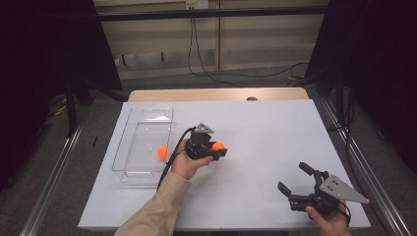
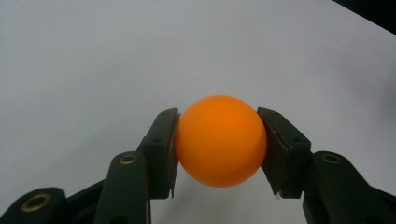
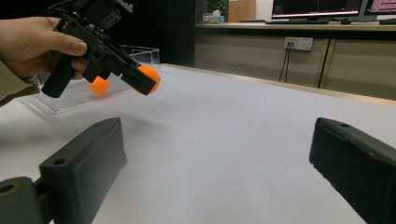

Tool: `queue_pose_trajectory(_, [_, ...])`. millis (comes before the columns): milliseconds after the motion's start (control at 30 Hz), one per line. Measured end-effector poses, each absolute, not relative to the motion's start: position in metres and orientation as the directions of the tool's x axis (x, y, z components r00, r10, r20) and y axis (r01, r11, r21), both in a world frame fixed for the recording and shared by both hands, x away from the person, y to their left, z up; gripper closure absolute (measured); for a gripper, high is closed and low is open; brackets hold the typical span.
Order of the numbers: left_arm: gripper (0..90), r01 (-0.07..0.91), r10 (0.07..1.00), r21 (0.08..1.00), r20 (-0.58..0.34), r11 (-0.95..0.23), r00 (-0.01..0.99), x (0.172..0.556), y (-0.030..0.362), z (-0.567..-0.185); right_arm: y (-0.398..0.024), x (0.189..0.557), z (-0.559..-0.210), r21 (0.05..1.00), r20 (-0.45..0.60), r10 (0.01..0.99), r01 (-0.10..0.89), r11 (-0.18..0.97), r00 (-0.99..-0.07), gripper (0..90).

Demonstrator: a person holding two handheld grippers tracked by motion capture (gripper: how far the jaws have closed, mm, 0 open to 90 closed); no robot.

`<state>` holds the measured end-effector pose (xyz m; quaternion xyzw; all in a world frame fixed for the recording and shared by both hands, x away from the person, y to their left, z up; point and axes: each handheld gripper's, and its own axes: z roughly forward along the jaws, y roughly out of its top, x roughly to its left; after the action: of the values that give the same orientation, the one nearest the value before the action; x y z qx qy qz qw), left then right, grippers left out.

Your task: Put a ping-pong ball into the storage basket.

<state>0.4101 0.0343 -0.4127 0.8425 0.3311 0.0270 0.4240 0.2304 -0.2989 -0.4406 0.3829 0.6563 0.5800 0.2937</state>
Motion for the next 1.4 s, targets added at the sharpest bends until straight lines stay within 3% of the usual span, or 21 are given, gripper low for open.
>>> queue_pose_trajectory(1400, [51.1, 0.557, 0.608, 0.744, -0.261, -0.369, 0.750, 0.415, 0.058, -0.397, -0.299, 0.230, -0.440, 0.987, 0.056, 0.842, 0.159, 0.035, -0.536, 2.9])
